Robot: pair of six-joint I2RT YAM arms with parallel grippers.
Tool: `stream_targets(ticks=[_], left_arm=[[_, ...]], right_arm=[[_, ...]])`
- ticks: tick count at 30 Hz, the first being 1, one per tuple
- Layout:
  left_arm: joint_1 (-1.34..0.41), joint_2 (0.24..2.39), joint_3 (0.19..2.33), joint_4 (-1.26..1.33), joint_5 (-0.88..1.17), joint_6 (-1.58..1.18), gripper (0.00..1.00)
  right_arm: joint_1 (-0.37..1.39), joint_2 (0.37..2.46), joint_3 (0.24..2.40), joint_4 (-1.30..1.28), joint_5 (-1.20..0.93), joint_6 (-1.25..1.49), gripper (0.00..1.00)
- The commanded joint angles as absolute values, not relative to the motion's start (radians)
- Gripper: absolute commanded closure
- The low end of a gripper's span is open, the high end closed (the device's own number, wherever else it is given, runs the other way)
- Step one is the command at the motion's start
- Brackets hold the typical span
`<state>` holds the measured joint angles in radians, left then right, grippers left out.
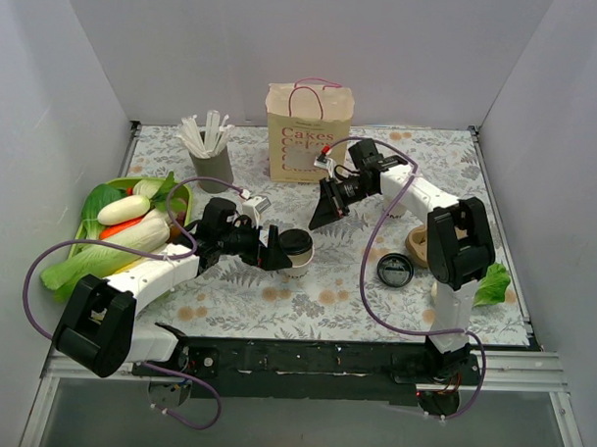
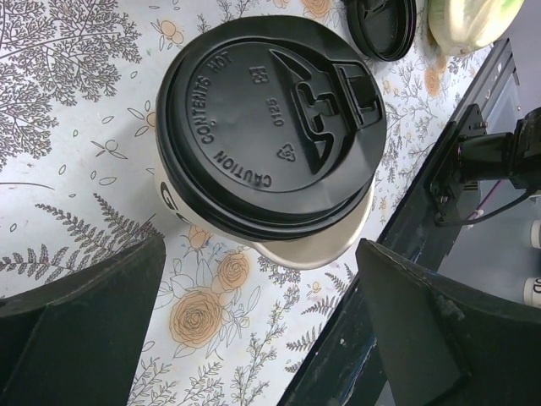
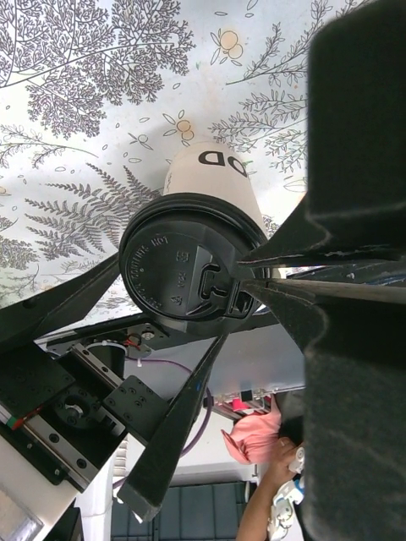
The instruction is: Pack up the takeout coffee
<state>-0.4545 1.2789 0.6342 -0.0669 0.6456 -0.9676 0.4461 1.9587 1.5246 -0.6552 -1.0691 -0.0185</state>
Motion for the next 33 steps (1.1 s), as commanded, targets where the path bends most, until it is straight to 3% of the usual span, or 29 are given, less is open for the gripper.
stream_targets(ticks=[1, 18, 33], left_arm=[[-0.451, 1.247, 0.649, -0.052, 0.667, -0.953, 0.02], [-0.449, 1.247, 0.65, -0.054, 0.667, -0.948, 0.02], [-0.339, 1.265, 1.038, -0.291, 0.568, -0.608, 0.03]], right_arm=[[0.442, 1.968, 1.557, -0.663, -1.074, -0.038, 0.83], [0.442, 1.962, 1.558, -0.658, -1.074, -0.04, 0.83], [0.397, 1.841, 1.621, -0.707, -1.04, -0.122, 0.82]])
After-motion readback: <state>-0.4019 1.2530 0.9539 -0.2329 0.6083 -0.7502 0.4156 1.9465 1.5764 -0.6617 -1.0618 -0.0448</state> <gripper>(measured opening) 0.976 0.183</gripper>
